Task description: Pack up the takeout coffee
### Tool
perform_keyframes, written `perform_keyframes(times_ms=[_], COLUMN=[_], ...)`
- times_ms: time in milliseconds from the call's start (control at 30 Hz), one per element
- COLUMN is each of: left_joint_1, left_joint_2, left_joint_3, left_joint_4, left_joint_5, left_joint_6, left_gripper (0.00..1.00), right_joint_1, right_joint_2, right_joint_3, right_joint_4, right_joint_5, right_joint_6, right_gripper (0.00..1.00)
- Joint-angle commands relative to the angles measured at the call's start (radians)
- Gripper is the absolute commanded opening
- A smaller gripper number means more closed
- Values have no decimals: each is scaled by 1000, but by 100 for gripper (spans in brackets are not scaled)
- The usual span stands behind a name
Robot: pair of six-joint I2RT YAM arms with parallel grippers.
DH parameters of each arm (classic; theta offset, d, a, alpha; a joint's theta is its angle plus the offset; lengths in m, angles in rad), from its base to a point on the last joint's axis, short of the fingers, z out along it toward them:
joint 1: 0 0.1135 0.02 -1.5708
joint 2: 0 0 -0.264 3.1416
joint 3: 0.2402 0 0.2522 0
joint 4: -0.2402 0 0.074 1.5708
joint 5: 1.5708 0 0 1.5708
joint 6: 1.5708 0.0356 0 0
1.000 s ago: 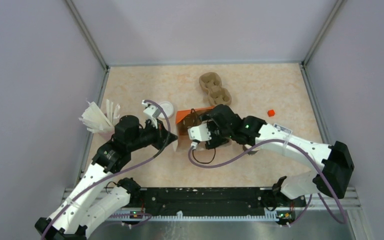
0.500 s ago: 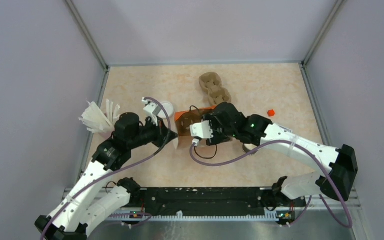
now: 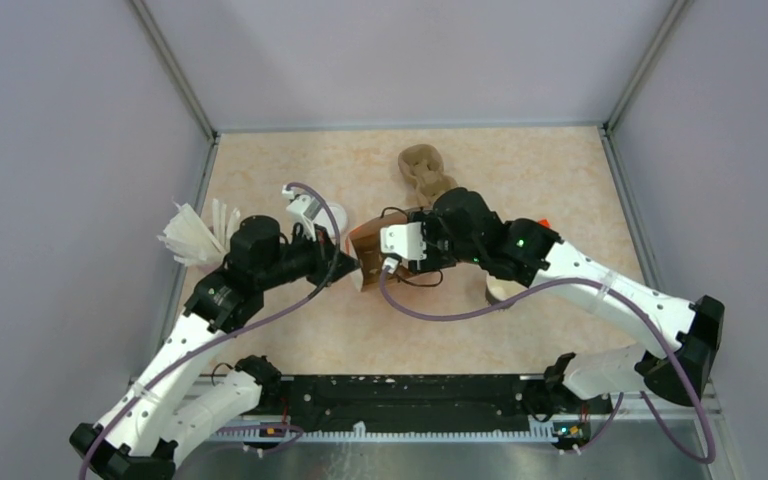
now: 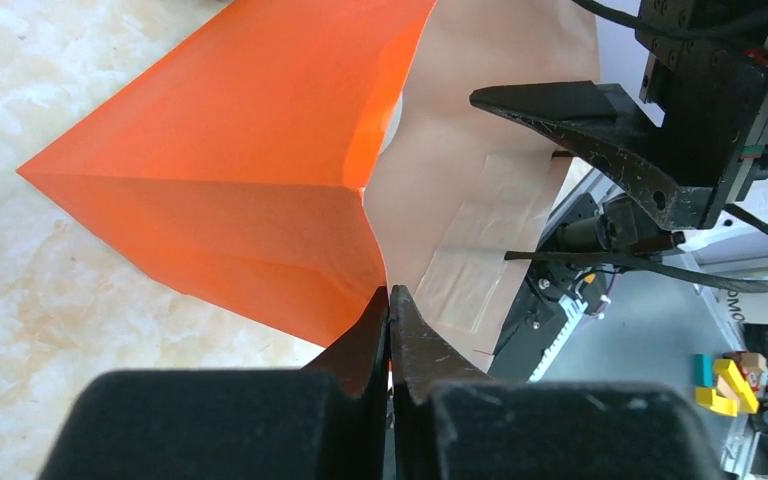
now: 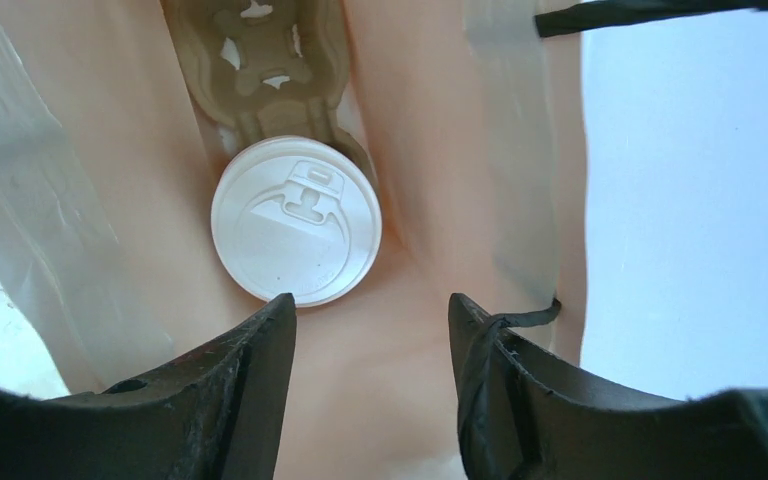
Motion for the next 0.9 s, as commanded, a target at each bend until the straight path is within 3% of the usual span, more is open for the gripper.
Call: perform_keyframes(times_ms=[0,367,867], left_joint_1=[1,1,1], left_joint_2=[1,28,73], left_joint_3=[39,72,87], left_joint_4=[42,39,28], left_joint_5=[28,18,-32], left_joint_6=[-50,-131,-202], left_gripper=[2,3,4], right_joint_1=[-13,-65,-128], right_joint_2=[-39,-51,-93], right_joint_3=[49,111,158], right_joint_4=[2,13,48], right_joint_5=[-6,-97,-201], right_joint_6=[31,125,214], right_gripper=[56,47,46])
